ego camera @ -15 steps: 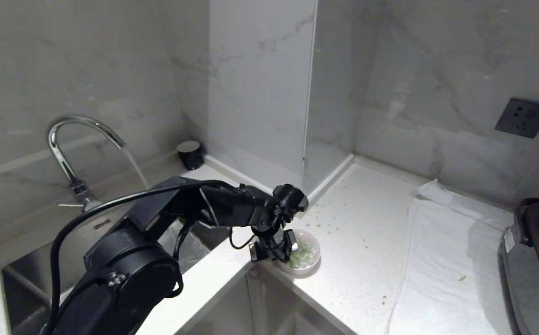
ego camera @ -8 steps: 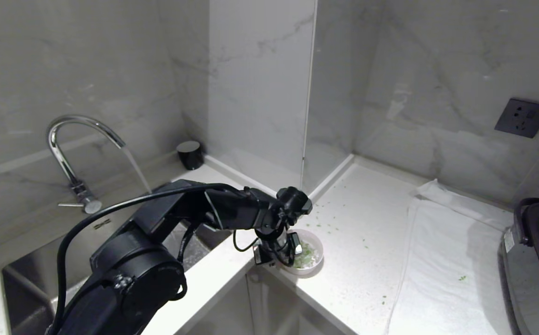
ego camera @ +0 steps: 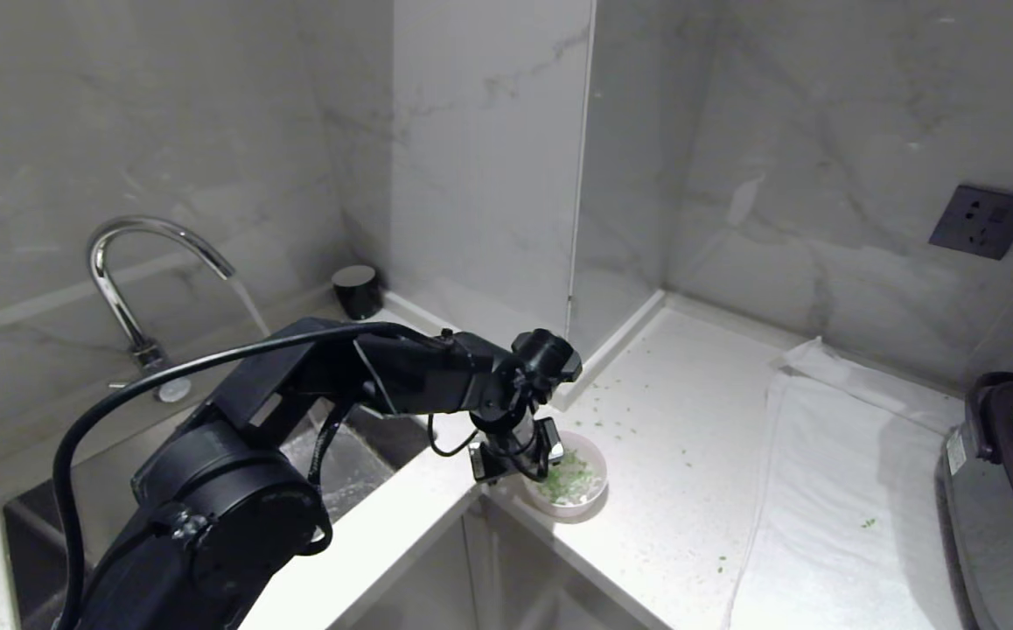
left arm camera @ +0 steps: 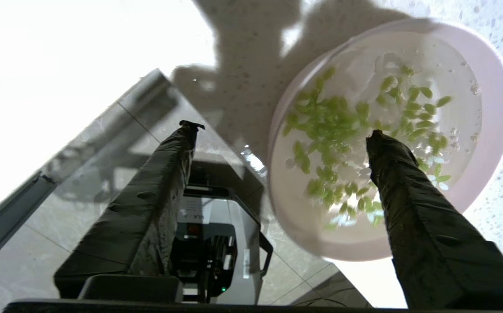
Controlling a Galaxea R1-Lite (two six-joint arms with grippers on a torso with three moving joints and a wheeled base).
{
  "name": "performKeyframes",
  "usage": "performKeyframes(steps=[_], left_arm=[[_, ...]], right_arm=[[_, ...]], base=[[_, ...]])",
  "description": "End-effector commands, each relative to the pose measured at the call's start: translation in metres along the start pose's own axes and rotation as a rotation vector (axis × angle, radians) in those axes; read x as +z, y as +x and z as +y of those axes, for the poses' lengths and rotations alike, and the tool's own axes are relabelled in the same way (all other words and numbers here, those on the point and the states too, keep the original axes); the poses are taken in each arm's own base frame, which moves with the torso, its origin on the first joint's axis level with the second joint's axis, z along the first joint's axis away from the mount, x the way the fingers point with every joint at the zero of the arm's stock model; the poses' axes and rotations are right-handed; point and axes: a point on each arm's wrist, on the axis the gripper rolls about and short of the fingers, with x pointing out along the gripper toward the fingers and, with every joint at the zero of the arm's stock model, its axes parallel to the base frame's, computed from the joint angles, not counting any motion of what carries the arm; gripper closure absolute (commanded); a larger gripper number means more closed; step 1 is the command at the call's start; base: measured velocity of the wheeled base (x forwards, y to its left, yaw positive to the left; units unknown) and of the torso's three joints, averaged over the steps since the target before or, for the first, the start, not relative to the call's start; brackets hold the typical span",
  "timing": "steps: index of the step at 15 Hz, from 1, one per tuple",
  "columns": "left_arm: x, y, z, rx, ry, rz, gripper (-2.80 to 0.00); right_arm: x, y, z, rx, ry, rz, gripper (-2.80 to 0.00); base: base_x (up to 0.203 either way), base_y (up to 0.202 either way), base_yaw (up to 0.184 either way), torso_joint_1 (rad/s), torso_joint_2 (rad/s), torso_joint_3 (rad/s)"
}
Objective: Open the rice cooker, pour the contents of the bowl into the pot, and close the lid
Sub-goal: Place the bowl on the table, then turn off the tap
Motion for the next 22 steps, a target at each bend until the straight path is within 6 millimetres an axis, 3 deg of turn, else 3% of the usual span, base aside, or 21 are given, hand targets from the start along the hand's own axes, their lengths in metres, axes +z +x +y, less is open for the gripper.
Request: performKeyframes(steps=[1, 4, 9, 15, 19, 20, 21, 22], left_arm=[[0.004, -0.02, 0.002, 0.002, -0.008, -0.003, -2.8], [0.008, -0.039, 0.008, 0.026, -0.021, 0.013, -2.8], [0.033, -0.083, 0.036, 0.028, -0.088, -0.028, -2.8], [0.052, -0.126, 0.111, 0.106, -0.158, -0.045, -2.8], [0.068, -0.137, 0.161, 0.153, -0.239, -0.082, -2.8], [0.07, -0.137, 0.172, 0.161, -0.249, -0.091, -0.59], [0.069, -0.139, 0.181, 0.161, -0.248, -0.101, 0.0], [0.069, -0.14, 0.189, 0.158, -0.247, -0.115, 0.0]], right_arm=[[0.0, 0.0, 0.0, 0.001, 0.0, 0.001, 0.0], [0.0, 0.0, 0.0, 0.001, 0.0, 0.001, 0.0], [0.0, 0.0, 0.0, 0.001, 0.0, -0.001, 0.0], [0.0, 0.0, 0.0, 0.001, 0.0, 0.001, 0.0], [0.0, 0.0, 0.0, 0.001, 0.0, 0.001, 0.0], [0.0, 0.0, 0.0, 0.001, 0.0, 0.001, 0.0], [0.0, 0.0, 0.0, 0.001, 0.001, 0.001, 0.0], [0.0, 0.0, 0.0, 0.001, 0.0, 0.002, 0.0]], base=[[0.0, 0.0, 0.0, 0.0, 0.0, 0.0], [0.0, 0.0, 0.0, 0.0, 0.0, 0.0], [0.0, 0.0, 0.0, 0.0, 0.0, 0.0], [0.0, 0.0, 0.0, 0.0, 0.0, 0.0], [0.0, 0.0, 0.0, 0.0, 0.0, 0.0], [0.0, 0.0, 0.0, 0.0, 0.0, 0.0], [0.0, 0.0, 0.0, 0.0, 0.0, 0.0], [0.0, 0.0, 0.0, 0.0, 0.0, 0.0]])
